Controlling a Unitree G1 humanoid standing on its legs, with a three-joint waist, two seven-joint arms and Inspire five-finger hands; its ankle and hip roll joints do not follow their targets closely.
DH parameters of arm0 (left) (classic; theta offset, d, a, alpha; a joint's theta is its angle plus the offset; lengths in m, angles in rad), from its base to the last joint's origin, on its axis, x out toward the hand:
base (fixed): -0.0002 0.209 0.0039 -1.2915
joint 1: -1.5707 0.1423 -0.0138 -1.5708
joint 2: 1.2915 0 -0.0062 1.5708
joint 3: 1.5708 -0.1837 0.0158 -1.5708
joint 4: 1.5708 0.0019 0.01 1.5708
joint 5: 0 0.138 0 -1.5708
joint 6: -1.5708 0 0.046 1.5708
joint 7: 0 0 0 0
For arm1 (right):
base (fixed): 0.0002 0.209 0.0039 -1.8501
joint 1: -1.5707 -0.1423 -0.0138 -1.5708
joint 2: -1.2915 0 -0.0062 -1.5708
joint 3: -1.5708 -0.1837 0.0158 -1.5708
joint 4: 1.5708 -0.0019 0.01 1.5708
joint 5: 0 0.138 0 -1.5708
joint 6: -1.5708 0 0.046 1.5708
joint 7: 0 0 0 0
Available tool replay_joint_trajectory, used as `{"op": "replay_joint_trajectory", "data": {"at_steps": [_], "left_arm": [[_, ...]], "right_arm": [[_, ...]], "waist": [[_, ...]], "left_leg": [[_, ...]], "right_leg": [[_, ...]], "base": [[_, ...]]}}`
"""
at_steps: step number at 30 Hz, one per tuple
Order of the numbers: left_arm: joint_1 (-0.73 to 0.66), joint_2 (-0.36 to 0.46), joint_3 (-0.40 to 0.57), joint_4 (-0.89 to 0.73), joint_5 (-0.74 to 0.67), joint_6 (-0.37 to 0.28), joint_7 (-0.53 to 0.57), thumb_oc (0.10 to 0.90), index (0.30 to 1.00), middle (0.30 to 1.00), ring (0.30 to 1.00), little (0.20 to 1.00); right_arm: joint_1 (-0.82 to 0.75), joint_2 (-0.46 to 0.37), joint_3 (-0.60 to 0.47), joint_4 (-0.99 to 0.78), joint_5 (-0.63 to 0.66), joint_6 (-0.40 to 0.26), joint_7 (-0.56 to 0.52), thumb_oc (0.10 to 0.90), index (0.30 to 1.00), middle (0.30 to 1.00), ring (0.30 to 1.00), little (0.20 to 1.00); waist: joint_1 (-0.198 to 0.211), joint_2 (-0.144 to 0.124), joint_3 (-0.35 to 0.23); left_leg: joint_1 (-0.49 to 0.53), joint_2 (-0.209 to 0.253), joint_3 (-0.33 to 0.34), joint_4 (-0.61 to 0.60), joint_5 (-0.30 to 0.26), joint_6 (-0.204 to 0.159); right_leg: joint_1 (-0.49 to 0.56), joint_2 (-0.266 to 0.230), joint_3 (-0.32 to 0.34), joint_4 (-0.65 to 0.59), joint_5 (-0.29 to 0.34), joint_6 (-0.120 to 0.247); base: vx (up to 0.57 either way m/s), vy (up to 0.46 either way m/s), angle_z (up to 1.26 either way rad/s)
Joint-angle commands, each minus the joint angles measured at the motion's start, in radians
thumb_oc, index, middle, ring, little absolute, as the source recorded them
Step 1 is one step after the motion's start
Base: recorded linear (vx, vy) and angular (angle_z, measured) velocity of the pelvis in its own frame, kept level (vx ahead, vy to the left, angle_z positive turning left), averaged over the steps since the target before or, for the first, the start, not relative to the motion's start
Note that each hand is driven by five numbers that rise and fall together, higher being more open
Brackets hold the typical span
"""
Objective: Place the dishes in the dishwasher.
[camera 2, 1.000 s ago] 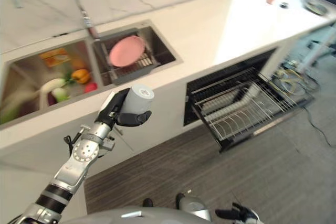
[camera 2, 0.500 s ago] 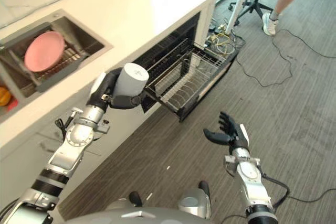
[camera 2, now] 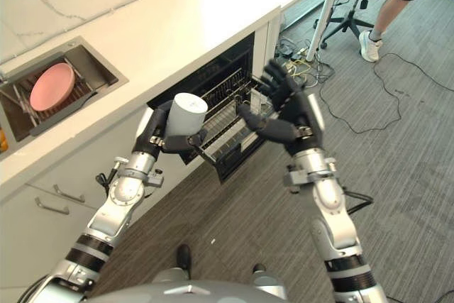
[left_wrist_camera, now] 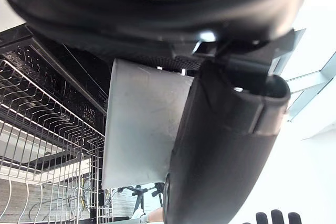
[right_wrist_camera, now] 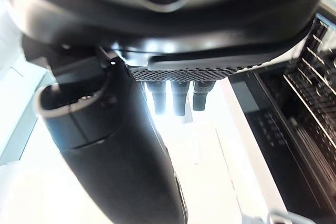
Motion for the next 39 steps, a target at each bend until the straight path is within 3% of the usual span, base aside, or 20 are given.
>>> {"op": "replay_joint_trajectory", "data": {"at_steps": [1, 3, 8, 14, 23, 39], "left_arm": [[-0.122, 0.051, 0.009, -0.076, 0.043, -0.111, 0.036, 0.4, 0.3, 0.3, 0.3, 0.3], [-0.135, 0.044, -0.018, -0.048, 0.065, -0.092, 0.052, 0.4, 0.3, 0.3, 0.3, 0.3], [-0.182, 0.028, -0.063, -0.001, 0.107, -0.079, 0.082, 0.4, 0.3, 0.3, 0.3, 0.3], [-0.197, 0.023, -0.085, -0.003, 0.162, -0.071, 0.095, 0.4, 0.3, 0.3, 0.3, 0.3], [-0.291, 0.001, -0.201, 0.099, 0.323, -0.039, 0.164, 0.4, 0.3, 0.3, 0.3, 0.3], [-0.383, 0.0, -0.273, 0.132, 0.471, -0.005, 0.223, 0.4, 0.3, 0.3, 0.3, 0.3]], "right_arm": [[-0.031, 0.037, -0.055, -0.052, 0.115, -0.08, 0.034, 0.8, 0.9, 0.9, 0.9, 0.9], [-0.036, 0.063, 0.004, -0.042, 0.213, -0.061, 0.055, 0.8, 0.9, 0.9, 0.9, 0.9], [-0.055, 0.075, 0.07, -0.036, 0.297, -0.051, 0.059, 0.8, 0.9, 0.9, 0.9, 0.9], [-0.068, 0.073, 0.1, -0.02, 0.275, -0.03, 0.035, 0.8, 0.9, 0.9, 0.9, 0.9], [-0.159, 0.039, 0.205, 0.006, 0.206, 0.011, -0.036, 0.8, 0.9, 0.9, 0.9, 0.9], [-0.285, 0.036, 0.308, 0.13, 0.169, 0.062, -0.081, 0.8, 0.9, 0.9, 0.9, 0.9]], "waist": [[0.004, -0.064, -0.071], [0.016, -0.072, -0.084], [0.033, -0.091, -0.092], [0.039, -0.1, -0.096], [0.036, -0.108, -0.095], [0.053, -0.119, -0.082]], "left_leg": [[-0.008, 0.024, 0.038, 0.076, -0.097, -0.023], [0.022, 0.004, 0.041, 0.062, -0.113, -0.005], [0.034, -0.009, 0.057, 0.05, -0.12, 0.006], [0.044, -0.02, 0.053, 0.047, -0.136, 0.015], [0.065, -0.024, 0.049, 0.032, -0.148, 0.024], [0.063, -0.023, 0.045, 0.009, -0.15, 0.024]], "right_leg": [[-0.031, -0.135, 0.009, 0.021, 0.015, 0.11], [-0.027, -0.152, 0.019, 0.019, 0.022, 0.121], [-0.025, -0.171, 0.02, 0.027, 0.026, 0.13], [-0.027, -0.182, 0.027, 0.033, 0.035, 0.137], [-0.029, -0.182, 0.039, 0.03, 0.039, 0.139], [-0.034, -0.172, 0.033, -0.009, 0.048, 0.143]], "base": [[0.13, 0.061, 0.3], [0.17, 0.082, 0.14], [0.11, 0.04, -0.04], [0.08, 0.01, 0.0], [0.08, -0.006, -0.03], [0.01, -0.002, 0.0]]}}
